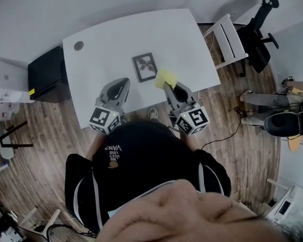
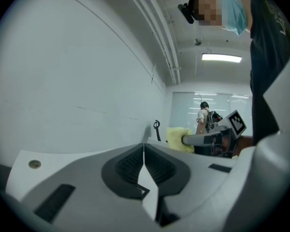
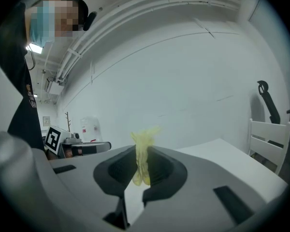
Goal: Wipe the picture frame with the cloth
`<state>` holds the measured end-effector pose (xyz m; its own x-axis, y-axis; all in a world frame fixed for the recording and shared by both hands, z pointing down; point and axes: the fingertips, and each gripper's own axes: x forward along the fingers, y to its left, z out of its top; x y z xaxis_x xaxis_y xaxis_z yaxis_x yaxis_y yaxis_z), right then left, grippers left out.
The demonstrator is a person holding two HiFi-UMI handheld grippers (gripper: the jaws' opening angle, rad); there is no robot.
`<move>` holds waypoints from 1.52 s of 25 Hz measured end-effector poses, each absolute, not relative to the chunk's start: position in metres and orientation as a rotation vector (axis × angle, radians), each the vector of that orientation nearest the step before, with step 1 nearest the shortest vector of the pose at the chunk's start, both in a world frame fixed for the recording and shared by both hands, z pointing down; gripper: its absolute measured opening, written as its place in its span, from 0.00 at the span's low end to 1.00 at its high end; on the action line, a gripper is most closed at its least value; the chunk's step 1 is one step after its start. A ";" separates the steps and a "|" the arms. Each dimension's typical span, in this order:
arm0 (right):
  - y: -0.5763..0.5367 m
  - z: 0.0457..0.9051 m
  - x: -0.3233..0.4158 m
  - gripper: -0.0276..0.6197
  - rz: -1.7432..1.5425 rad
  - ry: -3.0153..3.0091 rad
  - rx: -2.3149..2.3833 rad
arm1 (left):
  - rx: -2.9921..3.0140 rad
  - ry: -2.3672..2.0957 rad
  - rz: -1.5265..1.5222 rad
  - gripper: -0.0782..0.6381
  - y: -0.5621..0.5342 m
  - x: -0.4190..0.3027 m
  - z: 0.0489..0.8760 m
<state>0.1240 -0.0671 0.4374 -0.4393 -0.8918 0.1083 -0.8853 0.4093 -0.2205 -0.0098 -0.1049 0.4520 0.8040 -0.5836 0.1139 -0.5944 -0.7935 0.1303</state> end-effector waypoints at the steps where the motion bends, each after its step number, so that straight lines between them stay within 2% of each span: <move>1: -0.067 0.438 0.124 0.11 -0.389 2.621 -1.642 | 2.832 -0.932 0.099 0.13 -0.105 -0.008 0.451; 38: -0.077 0.437 0.127 0.11 -0.343 2.696 -1.644 | 2.836 -0.966 0.110 0.13 -0.108 -0.002 0.450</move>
<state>0.1270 -0.0771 0.4368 -0.4636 -0.8747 0.1412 -0.8822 0.4408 -0.1656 -0.0022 -0.1079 0.4497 0.7905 -0.6014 0.1154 -0.6120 -0.7829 0.1118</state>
